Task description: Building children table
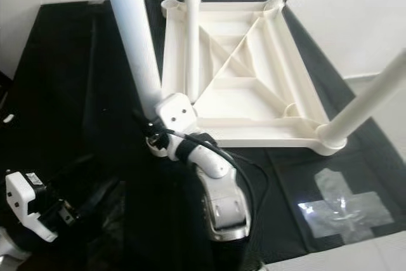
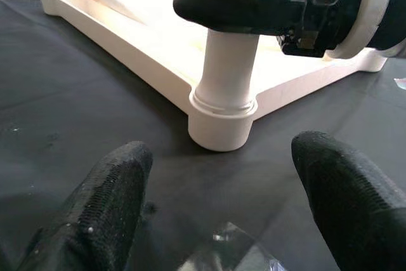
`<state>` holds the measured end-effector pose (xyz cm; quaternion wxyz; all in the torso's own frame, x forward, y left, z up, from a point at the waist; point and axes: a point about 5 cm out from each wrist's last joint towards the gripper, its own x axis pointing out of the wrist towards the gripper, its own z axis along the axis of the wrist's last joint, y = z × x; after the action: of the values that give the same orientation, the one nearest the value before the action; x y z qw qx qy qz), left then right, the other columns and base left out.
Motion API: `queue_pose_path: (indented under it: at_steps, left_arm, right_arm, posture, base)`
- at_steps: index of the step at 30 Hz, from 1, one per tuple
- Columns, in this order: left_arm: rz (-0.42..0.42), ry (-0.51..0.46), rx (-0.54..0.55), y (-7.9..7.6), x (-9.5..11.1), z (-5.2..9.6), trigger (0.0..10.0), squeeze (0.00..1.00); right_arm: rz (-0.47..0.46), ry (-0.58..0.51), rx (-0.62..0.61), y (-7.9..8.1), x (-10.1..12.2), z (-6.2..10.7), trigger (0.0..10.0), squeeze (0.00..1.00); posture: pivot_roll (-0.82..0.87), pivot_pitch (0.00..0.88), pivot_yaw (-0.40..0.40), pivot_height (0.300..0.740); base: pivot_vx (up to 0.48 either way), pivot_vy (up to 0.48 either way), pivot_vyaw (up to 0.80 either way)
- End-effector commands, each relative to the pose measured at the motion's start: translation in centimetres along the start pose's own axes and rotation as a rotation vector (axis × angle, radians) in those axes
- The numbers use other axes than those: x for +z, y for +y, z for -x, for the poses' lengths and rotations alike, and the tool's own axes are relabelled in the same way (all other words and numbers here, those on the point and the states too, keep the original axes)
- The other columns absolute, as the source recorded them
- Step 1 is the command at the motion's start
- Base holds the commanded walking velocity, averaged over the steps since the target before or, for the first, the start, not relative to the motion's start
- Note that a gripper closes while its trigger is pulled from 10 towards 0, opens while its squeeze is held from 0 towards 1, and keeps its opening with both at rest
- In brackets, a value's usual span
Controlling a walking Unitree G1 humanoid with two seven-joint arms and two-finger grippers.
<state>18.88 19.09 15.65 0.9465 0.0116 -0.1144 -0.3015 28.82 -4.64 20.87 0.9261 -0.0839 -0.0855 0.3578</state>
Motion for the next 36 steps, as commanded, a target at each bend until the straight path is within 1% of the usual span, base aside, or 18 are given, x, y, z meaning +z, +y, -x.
queue_pose_path:
  at_steps: [1,2,3,4,5,6,7,8,9,12,15,16,18,19,31,32,33,36]
  left_arm:
    - [-0.001,0.013,0.01,0.0,-0.4,0.3,10.0,0.0]
    - [-0.005,0.01,0.019,0.0,-0.4,0.4,10.0,0.0]
    - [-0.006,0.004,0.025,0.1,-0.4,0.3,10.0,0.0]
    - [-0.006,0.004,0.025,0.1,-0.4,0.3,10.0,0.0]
    - [-0.005,0.003,0.024,0.1,-0.4,0.3,10.0,0.0]
    - [-0.003,0.002,0.021,0.1,-0.4,0.2,10.0,0.0]
    - [-0.003,0.002,0.021,0.1,-0.4,0.2,10.0,0.0]
    - [0.0,0.001,0.016,0.1,-0.4,0.2,10.0,0.0]
    - [0.002,0.0,0.012,0.0,-0.4,0.1,10.0,0.0]
    - [0.003,0.0,0.01,0.0,-0.3,0.1,10.0,0.0]
    - [0.004,0.0,0.006,-0.1,-0.3,0.1,10.0,0.0]
    - [0.004,0.0,0.004,-0.2,-0.2,0.1,10.0,0.0]
    - [0.004,0.0,0.003,-0.2,-0.2,0.2,10.0,0.0]
    - [0.005,0.001,0.003,-0.3,-0.1,0.2,10.0,0.0]
    - [0.009,0.014,0.002,-0.8,0.3,0.9,10.0,0.0]
    - [0.009,0.015,0.003,-0.8,0.3,0.9,10.0,0.0]
    - [0.008,0.019,0.003,-0.9,0.4,1.0,10.0,0.0]
    - [0.009,0.022,0.005,-0.9,0.3,1.0,10.0,0.0]
  right_arm:
    - [-0.063,0.2,0.008,0.1,-3.5,0.2,2.1,0.0]
    - [-0.067,0.205,0.013,0.1,-3.2,0.1,2.1,0.0]
    - [-0.083,0.176,0.036,0.6,-2.0,0.1,10.0,0.0]
    - [-0.083,0.176,0.036,0.6,-2.0,0.1,10.0,0.0]
    - [-0.085,0.165,0.06,0.8,-1.7,0.1,10.0,0.22]
    - [-0.1,0.138,0.101,0.8,-1.2,-0.1,10.0,0.82]
    - [-0.1,0.138,0.101,0.8,-1.2,-0.1,10.0,0.82]
    - [-0.097,0.075,0.22,0.4,-0.1,-0.5,10.0,1.0]
    - [-0.114,0.006,0.364,0.0,1.1,-0.8,10.0,1.0]
    - [-0.122,-0.043,0.461,-0.3,2.0,-0.9,10.0,1.0]
    - [-0.012,-0.068,0.655,-1.5,2.8,-0.9,10.0,1.0]
    - [0.06,-0.042,0.714,-2.5,2.8,-1.3,10.0,0.9]
    - [0.106,-0.021,0.748,-3.2,2.8,-1.4,10.0,0.9]
    - [0.123,-0.001,0.8,-4.1,3.0,-1.8,10.0,0.0]
    - [0.11,0.07,1.028,-7.2,4.9,-3.6,10.0,0.0]
    - [0.104,0.071,1.05,-7.2,5.0,-3.7,3.6,0.0]
    - [0.105,0.078,1.077,-7.2,5.1,-3.8,0.0,0.0]
    - [0.119,0.093,1.102,-7.0,5.0,-3.9,0.0,0.0]
  posture:
    - [-0.09,0.236,-0.039,0.74]
    - [-0.09,0.237,-0.039,0.74]
    - [-0.09,0.237,-0.04,0.74]
    - [-0.09,0.237,-0.04,0.74]
    - [-0.09,0.237,-0.04,0.74]
    - [-0.09,0.237,-0.038,0.74]
    - [-0.09,0.237,-0.038,0.74]
    - [-0.09,0.242,-0.035,0.74]
    - [-0.09,0.244,-0.034,0.74]
    - [-0.09,0.244,-0.034,0.74]
    - [-0.06,0.252,-0.034,0.74]
    - [-0.05,0.26,-0.032,0.74]
    - [-0.05,0.262,-0.033,0.74]
    - [-0.04,0.268,-0.034,0.74]
    - [0.01,0.307,-0.04,0.74]
    - [0.01,0.311,-0.041,0.74]
    - [0.01,0.312,-0.042,0.74]
    - [-0.02,0.311,-0.037,0.74]
  base:
    - [0.0,0.0,0.0]
    - [0.0,0.0,0.0]
    - [0.0,0.0,0.0]
    - [0.0,0.0,0.0]
    - [0.0,0.0,0.0]
    - [0.0,0.0,0.0]
    - [0.0,0.0,0.0]
    - [0.0,0.0,0.0]
    - [0.0,0.0,0.0]
    - [0.0,0.0,0.0]
    - [0.0,0.0,0.0]
    - [0.0,0.0,0.0]
    - [0.0,0.0,0.0]
    - [0.0,0.0,0.0]
    - [0.0,0.0,0.0]
    - [0.0,0.0,0.0]
    - [0.0,0.0,0.0]
    - [0.0,0.0,0.0]
